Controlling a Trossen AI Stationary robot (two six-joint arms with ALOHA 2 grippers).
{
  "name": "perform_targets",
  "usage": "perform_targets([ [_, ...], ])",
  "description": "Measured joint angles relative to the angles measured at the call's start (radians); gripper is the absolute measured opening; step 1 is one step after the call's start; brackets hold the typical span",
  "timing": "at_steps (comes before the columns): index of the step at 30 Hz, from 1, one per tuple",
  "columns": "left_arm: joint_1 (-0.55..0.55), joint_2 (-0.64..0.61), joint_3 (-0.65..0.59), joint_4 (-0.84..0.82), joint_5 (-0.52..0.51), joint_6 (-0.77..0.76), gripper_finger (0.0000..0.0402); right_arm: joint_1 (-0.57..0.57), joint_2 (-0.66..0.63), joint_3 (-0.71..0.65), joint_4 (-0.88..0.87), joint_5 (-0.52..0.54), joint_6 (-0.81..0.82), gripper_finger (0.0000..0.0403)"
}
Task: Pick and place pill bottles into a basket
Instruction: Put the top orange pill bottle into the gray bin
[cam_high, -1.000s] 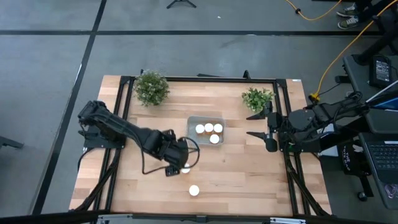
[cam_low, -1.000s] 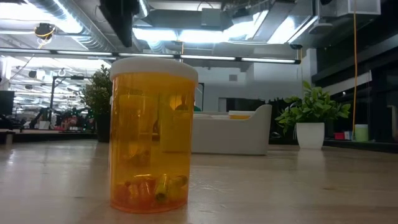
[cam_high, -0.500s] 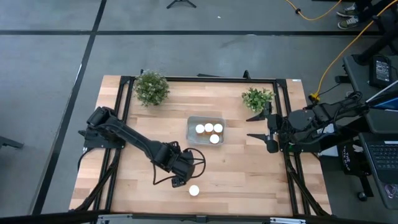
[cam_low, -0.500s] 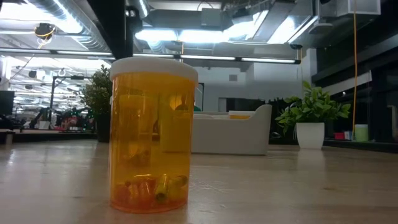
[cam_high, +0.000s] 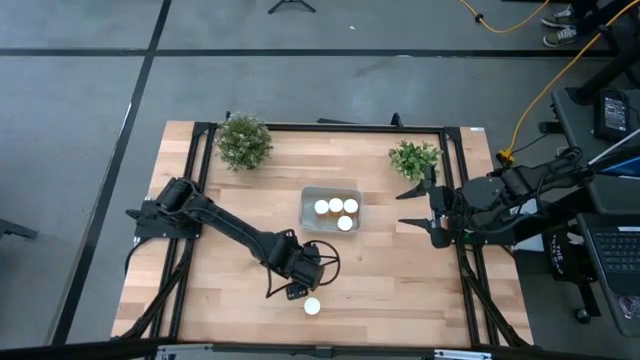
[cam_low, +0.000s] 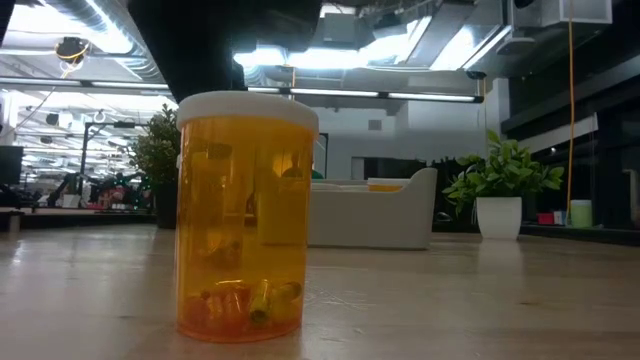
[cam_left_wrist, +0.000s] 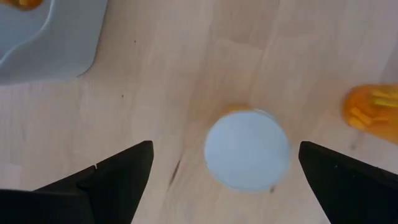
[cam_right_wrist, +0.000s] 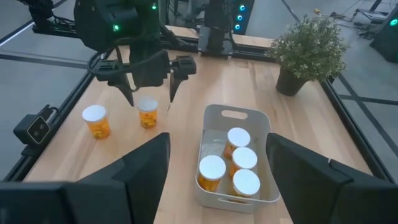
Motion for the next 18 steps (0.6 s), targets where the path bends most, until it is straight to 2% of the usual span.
perform_targets([
  [6,0.018,0.024,0.0,0.042,0.038,0.026,0.0391,0.0,0.0,0.0,-0.005,-0.001,0.0,0.0268],
  [18,0.024,0.037,0.0,0.047,0.043,0.043,0.0373,0.0,0.0,0.0,-0.011,-0.001,-0.002,0.0268],
])
